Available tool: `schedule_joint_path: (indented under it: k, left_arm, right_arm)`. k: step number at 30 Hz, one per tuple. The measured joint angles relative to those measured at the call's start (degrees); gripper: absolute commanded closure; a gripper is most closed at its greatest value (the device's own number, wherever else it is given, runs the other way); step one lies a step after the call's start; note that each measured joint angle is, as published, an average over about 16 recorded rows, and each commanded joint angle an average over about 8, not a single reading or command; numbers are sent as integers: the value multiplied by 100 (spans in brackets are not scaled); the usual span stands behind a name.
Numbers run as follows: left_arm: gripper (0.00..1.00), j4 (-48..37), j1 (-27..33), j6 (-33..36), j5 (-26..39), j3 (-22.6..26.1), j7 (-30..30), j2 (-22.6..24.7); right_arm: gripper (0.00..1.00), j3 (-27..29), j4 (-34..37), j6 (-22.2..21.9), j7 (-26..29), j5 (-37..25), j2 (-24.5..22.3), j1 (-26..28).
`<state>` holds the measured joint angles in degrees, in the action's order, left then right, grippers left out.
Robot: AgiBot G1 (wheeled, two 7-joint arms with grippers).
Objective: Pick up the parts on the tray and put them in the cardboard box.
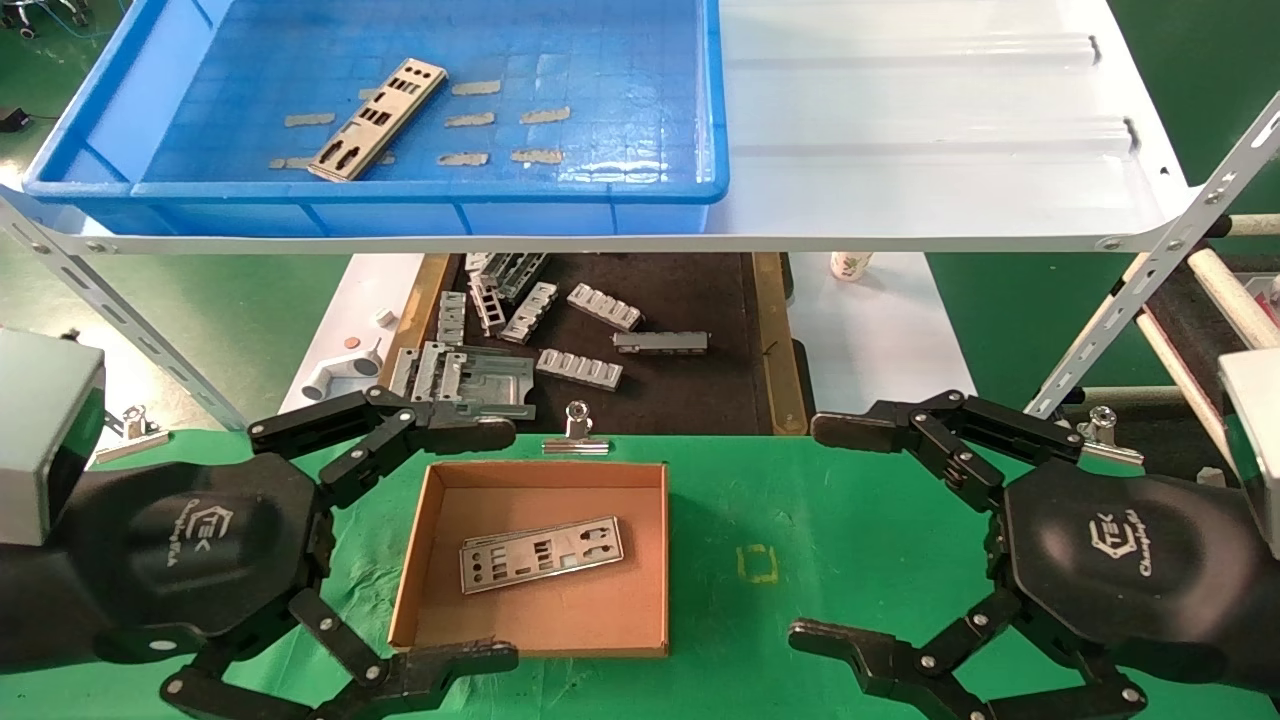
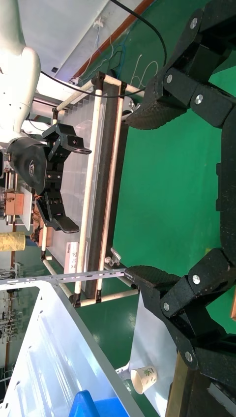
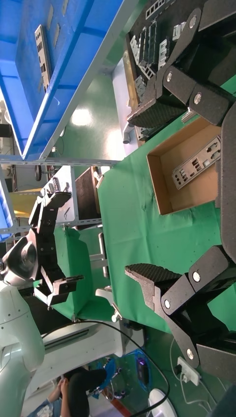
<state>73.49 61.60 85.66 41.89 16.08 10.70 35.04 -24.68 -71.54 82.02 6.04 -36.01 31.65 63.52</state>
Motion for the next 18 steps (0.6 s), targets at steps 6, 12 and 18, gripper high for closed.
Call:
schedule_joint_path:
  k: [6,12,18]
  left_arm:
    - [0,0,0,0,0,0,0,0]
    - [0,0,0,0,0,0,0,0]
    - [0,0,0,0,0,0,0,0]
  right_arm:
    - [0,0,0,0,0,0,0,0]
    - [0,0,0,0,0,0,0,0]
    - [0,0,0,0,0,0,0,0]
